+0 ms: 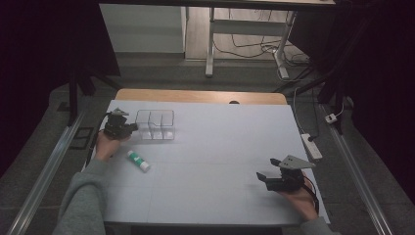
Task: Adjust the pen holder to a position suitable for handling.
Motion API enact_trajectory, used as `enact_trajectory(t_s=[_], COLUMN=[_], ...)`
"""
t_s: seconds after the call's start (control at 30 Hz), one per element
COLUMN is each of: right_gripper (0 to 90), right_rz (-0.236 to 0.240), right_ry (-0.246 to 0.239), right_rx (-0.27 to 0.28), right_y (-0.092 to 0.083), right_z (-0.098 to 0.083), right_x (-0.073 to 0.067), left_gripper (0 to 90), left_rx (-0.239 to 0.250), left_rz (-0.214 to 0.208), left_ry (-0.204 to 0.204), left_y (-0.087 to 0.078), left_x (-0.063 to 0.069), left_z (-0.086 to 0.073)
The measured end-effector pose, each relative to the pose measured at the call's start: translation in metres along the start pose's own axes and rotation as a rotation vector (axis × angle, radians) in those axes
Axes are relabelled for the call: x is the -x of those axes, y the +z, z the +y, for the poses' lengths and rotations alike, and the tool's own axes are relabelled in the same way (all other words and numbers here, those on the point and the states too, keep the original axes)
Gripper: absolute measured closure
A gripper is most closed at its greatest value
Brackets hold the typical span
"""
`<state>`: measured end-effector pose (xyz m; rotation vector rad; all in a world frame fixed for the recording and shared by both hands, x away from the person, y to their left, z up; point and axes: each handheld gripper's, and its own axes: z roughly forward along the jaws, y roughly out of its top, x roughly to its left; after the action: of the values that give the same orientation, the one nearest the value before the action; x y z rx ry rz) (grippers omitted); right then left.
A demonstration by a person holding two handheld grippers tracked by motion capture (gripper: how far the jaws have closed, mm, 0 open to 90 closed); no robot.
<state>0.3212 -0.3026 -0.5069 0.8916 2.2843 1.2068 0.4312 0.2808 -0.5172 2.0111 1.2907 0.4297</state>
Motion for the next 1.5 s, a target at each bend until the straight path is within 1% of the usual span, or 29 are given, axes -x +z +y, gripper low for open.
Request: enact_trajectory(t_s=[0.2,0.43,0.5,0.63,0.7,0.73,0.9,0.93,1.13,1.3,1.37,1.4,1.43,1.5], right_gripper=[20.3,20.4,20.4,20.4,20.5,20.5,20.5,20.5,20.6,20.6,20.6,20.6,20.6,20.6], right_rz=[-0.002,-0.001,-0.007,-0.001,-0.005,-0.004,0.002,-0.004,0.006,0.007,0.007,0.008,0.008,0.007], right_ry=[-0.005,-0.001,-0.003,-0.001,0.0,0.0,0.004,0.002,0.01,0.005,0.006,0.008,0.008,0.009], right_rx=[-0.004,-0.002,-0.007,-0.002,-0.005,-0.005,0.0,-0.004,0.004,-0.001,-0.003,-0.001,-0.001,-0.004], right_y=[-0.001,-0.002,-0.003,-0.002,-0.003,-0.003,-0.003,-0.003,-0.002,-0.002,-0.002,-0.001,-0.001,-0.001], right_z=[0.0,0.0,0.001,0.001,0.001,0.001,0.001,0.001,0.001,0.001,0.001,0.001,0.001,0.001], right_x=[0.0,-0.001,-0.001,-0.001,-0.001,-0.001,-0.002,-0.002,-0.002,-0.003,-0.002,-0.002,-0.002,-0.002], left_gripper=[88.5,88.5,88.5,88.5,88.5,88.5,88.5,88.5,88.5,88.5,88.5,88.5,88.5,88.5], left_rx=[-0.005,-0.005,0.001,0.007,0.011,0.011,0.009,0.007,-0.01,-0.009,-0.009,-0.008,-0.008,-0.01], left_rz=[-0.008,-0.008,-0.011,-0.013,-0.026,-0.026,-0.039,-0.042,-0.052,-0.061,-0.066,-0.071,-0.071,-0.08], left_ry=[0.023,0.044,0.038,0.03,0.024,0.024,0.037,0.042,0.071,0.078,0.083,0.093,0.093,0.104], left_y=[0.002,0.004,0.003,0.003,0.004,0.004,0.008,0.01,0.017,0.023,0.026,0.03,0.03,0.032], left_x=[0.007,0.012,0.012,0.011,0.013,0.013,0.02,0.021,0.03,0.036,0.039,0.044,0.044,0.048], left_z=[0.003,0.005,0.005,0.006,0.009,0.009,0.014,0.015,0.02,0.027,0.03,0.034,0.034,0.036])
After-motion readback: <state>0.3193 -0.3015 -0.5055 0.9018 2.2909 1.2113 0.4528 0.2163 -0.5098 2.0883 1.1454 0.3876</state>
